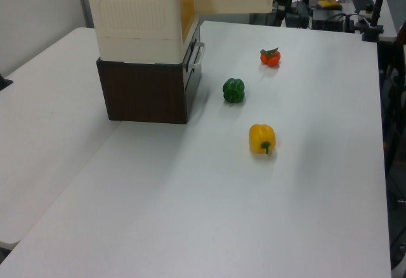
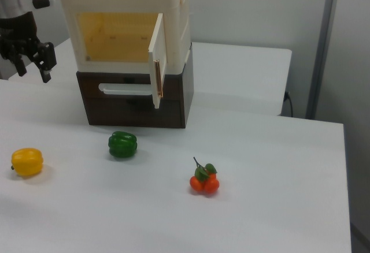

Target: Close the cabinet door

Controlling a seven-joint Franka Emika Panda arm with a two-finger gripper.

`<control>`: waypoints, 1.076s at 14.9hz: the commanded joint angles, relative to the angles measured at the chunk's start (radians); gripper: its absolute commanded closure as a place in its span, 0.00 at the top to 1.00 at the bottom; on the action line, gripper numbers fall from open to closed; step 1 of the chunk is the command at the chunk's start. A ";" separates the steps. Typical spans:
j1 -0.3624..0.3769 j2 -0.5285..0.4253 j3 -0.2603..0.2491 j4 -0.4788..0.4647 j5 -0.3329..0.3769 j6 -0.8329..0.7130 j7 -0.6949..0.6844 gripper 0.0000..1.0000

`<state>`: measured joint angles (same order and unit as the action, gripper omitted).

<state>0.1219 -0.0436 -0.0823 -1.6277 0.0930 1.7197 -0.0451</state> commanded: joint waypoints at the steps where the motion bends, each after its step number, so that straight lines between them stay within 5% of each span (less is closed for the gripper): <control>1: 0.004 -0.018 -0.008 -0.014 0.004 0.021 -0.013 0.13; 2: 0.004 -0.018 -0.008 -0.014 0.004 0.018 -0.009 0.00; 9: -0.057 -0.041 -0.026 -0.011 0.010 -0.124 -0.024 0.00; 16: -0.084 -0.036 -0.249 -0.011 0.007 -0.132 -0.326 0.00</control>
<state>0.0401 -0.0723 -0.2420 -1.6275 0.0941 1.5825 -0.2447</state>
